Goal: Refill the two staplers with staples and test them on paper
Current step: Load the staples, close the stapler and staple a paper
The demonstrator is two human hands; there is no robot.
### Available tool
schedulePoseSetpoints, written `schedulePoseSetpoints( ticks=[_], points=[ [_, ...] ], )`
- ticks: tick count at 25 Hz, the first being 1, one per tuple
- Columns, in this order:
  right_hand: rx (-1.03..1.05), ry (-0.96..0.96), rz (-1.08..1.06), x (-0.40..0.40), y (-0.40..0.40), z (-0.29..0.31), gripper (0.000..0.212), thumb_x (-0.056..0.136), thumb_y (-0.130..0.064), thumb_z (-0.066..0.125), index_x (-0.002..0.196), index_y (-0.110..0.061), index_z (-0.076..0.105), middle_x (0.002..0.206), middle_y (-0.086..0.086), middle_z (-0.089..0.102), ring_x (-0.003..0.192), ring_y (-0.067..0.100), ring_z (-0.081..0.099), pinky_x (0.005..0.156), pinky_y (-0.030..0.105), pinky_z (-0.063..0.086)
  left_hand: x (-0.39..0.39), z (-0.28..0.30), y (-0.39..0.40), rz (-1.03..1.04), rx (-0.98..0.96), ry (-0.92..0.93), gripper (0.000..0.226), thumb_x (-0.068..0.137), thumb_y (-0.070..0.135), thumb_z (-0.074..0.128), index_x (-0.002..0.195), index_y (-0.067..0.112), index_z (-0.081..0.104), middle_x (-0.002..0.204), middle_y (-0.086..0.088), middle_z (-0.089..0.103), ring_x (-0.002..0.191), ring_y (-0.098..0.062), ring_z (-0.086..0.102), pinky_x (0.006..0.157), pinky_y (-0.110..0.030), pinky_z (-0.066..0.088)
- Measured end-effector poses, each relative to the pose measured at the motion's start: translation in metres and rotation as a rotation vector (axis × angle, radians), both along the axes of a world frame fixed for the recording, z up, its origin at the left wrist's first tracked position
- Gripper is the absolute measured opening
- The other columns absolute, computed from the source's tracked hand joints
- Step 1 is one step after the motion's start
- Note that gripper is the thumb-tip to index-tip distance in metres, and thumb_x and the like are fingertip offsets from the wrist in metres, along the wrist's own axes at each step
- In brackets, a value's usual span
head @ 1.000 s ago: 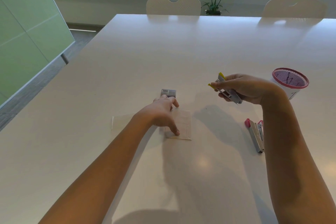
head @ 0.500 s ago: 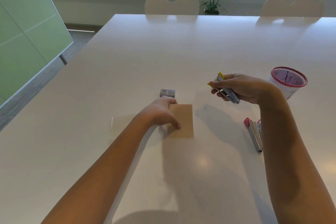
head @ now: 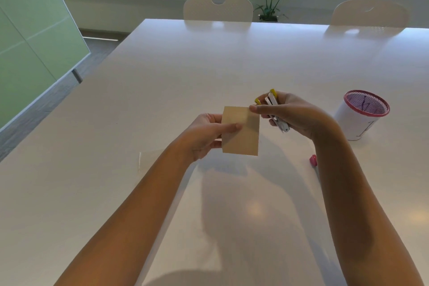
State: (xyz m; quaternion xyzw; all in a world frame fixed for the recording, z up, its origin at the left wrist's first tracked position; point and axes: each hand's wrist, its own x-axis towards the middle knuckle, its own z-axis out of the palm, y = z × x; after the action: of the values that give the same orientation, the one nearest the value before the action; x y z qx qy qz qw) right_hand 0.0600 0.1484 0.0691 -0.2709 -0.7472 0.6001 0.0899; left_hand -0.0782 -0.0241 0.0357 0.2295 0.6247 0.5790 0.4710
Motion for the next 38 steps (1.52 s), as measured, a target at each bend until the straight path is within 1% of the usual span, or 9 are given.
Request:
schedulePoseSetpoints(
  ticks=[3,11,13,17,21,24,28,33,38],
  points=[
    [0.024,0.029,0.065,-0.003,0.000,-0.005,0.057,0.053,-0.042,0.094,0.098,-0.015,0.073,0.072,0.000,0.059,0.062,0.016,0.049,0.049,0.024,0.035,0.001,0.003,0.004,0.035,0.026,-0.046,0.021,0.086,0.020,0.076,0.105,0.014,0.073,0.092,-0.001,0.079,0.087,-0.017,0.073,0.069,-0.033,0.062],
    [-0.052,0.279,0.013,-0.007,0.003,-0.007,0.022,0.064,-0.020,0.087,0.082,-0.021,0.075,0.062,-0.006,0.057,0.057,0.011,0.050,0.045,0.017,0.038,0.000,0.010,0.000,-0.017,0.119,-0.289,0.014,0.093,0.011,0.065,0.101,0.001,0.072,0.101,-0.017,0.077,0.094,-0.031,0.075,0.067,-0.037,0.063],
    [-0.024,0.352,0.062,-0.007,0.001,-0.007,0.023,0.067,-0.014,0.086,0.086,-0.021,0.075,0.066,-0.005,0.063,0.059,0.011,0.056,0.047,0.016,0.043,0.001,0.013,0.001,-0.003,0.123,-0.321,0.018,0.093,0.013,0.065,0.104,-0.001,0.070,0.100,-0.017,0.077,0.093,-0.033,0.075,0.065,-0.035,0.063],
    [0.044,0.435,0.140,-0.007,-0.005,-0.003,0.030,0.067,-0.006,0.087,0.092,-0.021,0.076,0.094,0.002,0.076,0.089,0.022,0.073,0.072,0.027,0.057,0.000,0.022,0.000,0.007,0.169,-0.373,0.020,0.096,0.012,0.061,0.107,-0.004,0.066,0.098,-0.020,0.076,0.089,-0.033,0.076,0.062,-0.032,0.062],
    [0.225,0.474,0.138,-0.006,-0.007,0.001,0.026,0.074,-0.002,0.081,0.081,-0.027,0.079,0.090,-0.002,0.077,0.085,0.013,0.071,0.074,0.021,0.054,-0.001,0.029,-0.002,0.003,0.205,-0.461,0.022,0.103,0.009,0.045,0.114,-0.003,0.059,0.096,-0.023,0.075,0.086,-0.035,0.076,0.062,-0.041,0.063],
    [0.320,0.470,0.180,-0.005,-0.010,0.004,0.039,0.076,0.007,0.070,0.074,-0.031,0.078,0.088,-0.007,0.077,0.080,0.005,0.069,0.065,0.009,0.048,-0.001,0.033,-0.003,-0.014,0.228,-0.476,0.033,0.104,0.013,0.032,0.114,-0.007,0.057,0.101,-0.027,0.073,0.090,-0.037,0.074,0.070,-0.044,0.063],
    [0.441,0.440,0.195,-0.004,-0.008,0.005,0.037,0.080,0.015,0.067,0.074,-0.020,0.078,0.090,-0.008,0.076,0.086,0.011,0.070,0.073,0.016,0.050,-0.002,0.036,-0.006,-0.025,0.223,-0.503,0.038,0.099,0.018,0.039,0.121,-0.009,0.054,0.108,-0.029,0.071,0.094,-0.038,0.073,0.084,-0.042,0.061],
    [0.540,0.411,0.209,-0.001,-0.008,0.009,0.019,0.082,0.013,0.067,0.077,-0.002,0.078,0.091,-0.001,0.076,0.086,0.010,0.070,0.076,0.018,0.053,0.000,0.035,-0.008,-0.011,0.233,-0.514,0.049,0.093,0.023,0.049,0.128,-0.012,0.049,0.119,-0.032,0.065,0.099,-0.041,0.071,0.085,-0.042,0.061],
    [0.636,0.410,0.204,0.000,-0.015,0.016,0.039,0.079,0.012,0.070,0.069,-0.025,0.075,0.086,0.002,0.076,0.084,0.018,0.067,0.075,0.029,0.054,0.002,0.033,-0.003,0.035,0.223,-0.372,0.024,0.094,0.005,0.060,0.113,-0.010,0.062,0.112,-0.026,0.070,0.099,-0.033,0.073,0.077,-0.034,0.063]
  ],
)
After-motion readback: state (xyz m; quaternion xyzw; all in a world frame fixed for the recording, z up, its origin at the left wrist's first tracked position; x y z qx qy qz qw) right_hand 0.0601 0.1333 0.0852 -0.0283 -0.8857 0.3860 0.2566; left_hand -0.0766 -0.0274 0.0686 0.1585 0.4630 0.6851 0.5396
